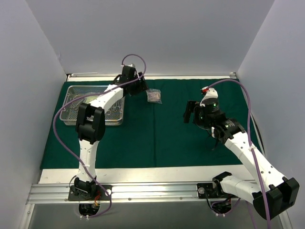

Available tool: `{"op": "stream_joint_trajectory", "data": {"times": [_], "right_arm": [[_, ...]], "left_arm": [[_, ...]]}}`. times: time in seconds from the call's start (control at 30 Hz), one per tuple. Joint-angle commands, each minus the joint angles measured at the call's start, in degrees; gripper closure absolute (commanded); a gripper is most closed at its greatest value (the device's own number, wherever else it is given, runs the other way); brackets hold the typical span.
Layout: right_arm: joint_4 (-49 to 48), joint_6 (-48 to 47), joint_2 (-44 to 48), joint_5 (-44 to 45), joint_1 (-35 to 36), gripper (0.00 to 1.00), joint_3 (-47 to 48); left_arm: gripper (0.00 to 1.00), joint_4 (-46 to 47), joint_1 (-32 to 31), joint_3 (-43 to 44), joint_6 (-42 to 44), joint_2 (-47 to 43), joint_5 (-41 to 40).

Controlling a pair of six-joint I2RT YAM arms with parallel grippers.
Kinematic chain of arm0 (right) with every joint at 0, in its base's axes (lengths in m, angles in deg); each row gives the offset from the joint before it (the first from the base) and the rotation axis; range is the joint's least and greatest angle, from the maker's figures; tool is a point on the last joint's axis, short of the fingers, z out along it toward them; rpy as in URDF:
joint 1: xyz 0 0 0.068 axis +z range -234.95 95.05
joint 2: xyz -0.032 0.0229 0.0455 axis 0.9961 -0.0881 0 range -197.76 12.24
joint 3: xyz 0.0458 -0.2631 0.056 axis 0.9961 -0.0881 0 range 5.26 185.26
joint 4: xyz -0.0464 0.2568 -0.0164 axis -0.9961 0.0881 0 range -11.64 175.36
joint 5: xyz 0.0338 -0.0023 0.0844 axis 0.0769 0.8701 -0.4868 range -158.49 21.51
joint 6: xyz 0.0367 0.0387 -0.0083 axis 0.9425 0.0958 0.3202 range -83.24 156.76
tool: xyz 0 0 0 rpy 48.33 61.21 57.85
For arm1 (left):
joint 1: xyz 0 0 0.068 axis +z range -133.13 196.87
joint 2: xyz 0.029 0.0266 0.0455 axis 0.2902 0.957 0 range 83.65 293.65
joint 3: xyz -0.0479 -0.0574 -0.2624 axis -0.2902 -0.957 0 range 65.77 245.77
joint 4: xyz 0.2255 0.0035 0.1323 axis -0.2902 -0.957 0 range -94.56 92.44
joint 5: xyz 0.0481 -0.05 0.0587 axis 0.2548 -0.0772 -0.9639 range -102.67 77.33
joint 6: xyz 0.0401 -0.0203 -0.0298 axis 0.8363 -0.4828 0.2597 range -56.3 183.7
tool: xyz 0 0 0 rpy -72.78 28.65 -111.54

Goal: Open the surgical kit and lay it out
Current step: Place the medical item in the surgical kit, then pick up the medical item from the container.

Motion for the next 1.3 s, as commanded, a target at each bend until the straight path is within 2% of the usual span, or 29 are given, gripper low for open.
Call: {"op": "stream_joint_trajectory", "data": {"times": [0.0,0.17,0.37,0.53,0.7,1.13,1.27], "right_arm": [[-1.5,-0.7,0.1,0.5,-0.5,0.14,1.1],[-3.5,-1.1,-1.0,-1.6,-0.4,0.14,0.5],[-5.1,-2.5,-3.4,-2.8,-0.3,0.14,0.6],[-6.4,-3.3,-5.8,-3.7,-0.2,0.14,1.3],[-7.2,-3.1,-8.7,-5.8,-0.1,0.14,2.4],[-8.3,-1.6,-12.0,-5.5,0.8,0.15,3.6],[-8.3,-1.6,-12.8,-5.4,1.0,0.15,3.9]], "left_arm": [[0.17,-6.3,1.7,6.1,11.6,-9.0,-3.5],[0.16,-13.7,7.5,6.1,26.2,-12.4,-4.4],[0.15,-16.0,18.8,1.6,32.0,-14.6,-5.8],[0.18,-17.4,25.7,1.5,32.8,-11.3,-6.8],[0.27,-18.0,29.4,3.6,32.8,-7.0,-7.0],[0.44,-18.3,32.5,6.2,29.8,2.2,-5.3],[0.52,-18.2,32.9,6.2,29.7,3.5,-4.9]]}}
